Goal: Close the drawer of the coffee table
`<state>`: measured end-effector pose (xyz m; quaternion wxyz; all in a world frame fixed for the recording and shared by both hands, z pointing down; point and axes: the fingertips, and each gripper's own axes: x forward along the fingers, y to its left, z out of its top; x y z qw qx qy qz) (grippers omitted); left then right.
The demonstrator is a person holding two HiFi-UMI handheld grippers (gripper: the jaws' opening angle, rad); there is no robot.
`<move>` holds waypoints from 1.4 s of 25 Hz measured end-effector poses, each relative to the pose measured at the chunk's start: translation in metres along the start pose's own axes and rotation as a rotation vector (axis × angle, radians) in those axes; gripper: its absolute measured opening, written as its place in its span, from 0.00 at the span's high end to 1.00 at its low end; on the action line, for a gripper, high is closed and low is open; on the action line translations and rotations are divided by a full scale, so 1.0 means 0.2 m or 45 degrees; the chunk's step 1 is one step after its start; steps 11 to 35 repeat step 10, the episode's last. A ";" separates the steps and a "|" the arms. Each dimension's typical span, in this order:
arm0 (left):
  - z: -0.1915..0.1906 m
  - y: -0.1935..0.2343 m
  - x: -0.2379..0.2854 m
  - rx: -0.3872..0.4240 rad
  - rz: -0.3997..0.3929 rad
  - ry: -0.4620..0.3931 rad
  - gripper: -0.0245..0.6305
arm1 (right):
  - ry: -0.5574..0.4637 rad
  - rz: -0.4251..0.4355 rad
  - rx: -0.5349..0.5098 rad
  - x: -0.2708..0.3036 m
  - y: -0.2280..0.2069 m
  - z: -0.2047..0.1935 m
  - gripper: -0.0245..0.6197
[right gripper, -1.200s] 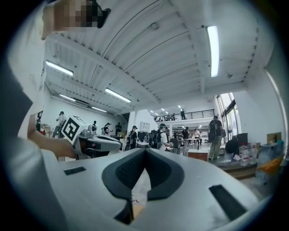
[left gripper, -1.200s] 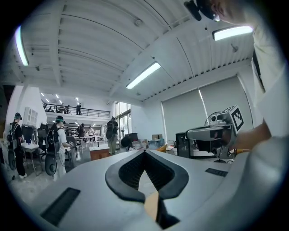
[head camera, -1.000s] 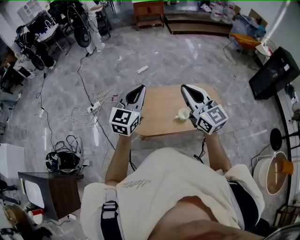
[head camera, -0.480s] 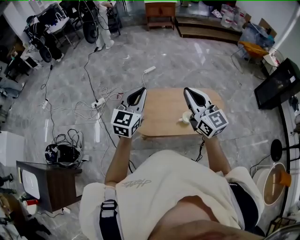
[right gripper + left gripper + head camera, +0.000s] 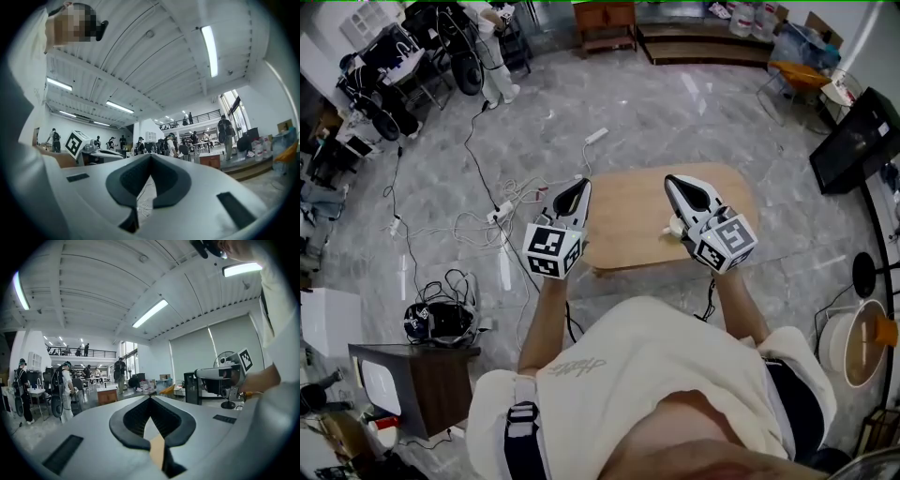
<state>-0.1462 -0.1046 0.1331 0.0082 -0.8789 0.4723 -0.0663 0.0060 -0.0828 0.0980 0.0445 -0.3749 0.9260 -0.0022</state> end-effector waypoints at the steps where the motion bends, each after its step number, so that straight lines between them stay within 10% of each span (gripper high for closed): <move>1: -0.01 -0.01 0.01 0.001 -0.010 0.001 0.96 | 0.001 -0.010 0.000 -0.01 -0.01 0.00 0.97; 35: -0.04 -0.06 0.06 0.002 -0.062 0.014 0.96 | 0.024 -0.047 0.005 -0.05 -0.04 -0.05 0.97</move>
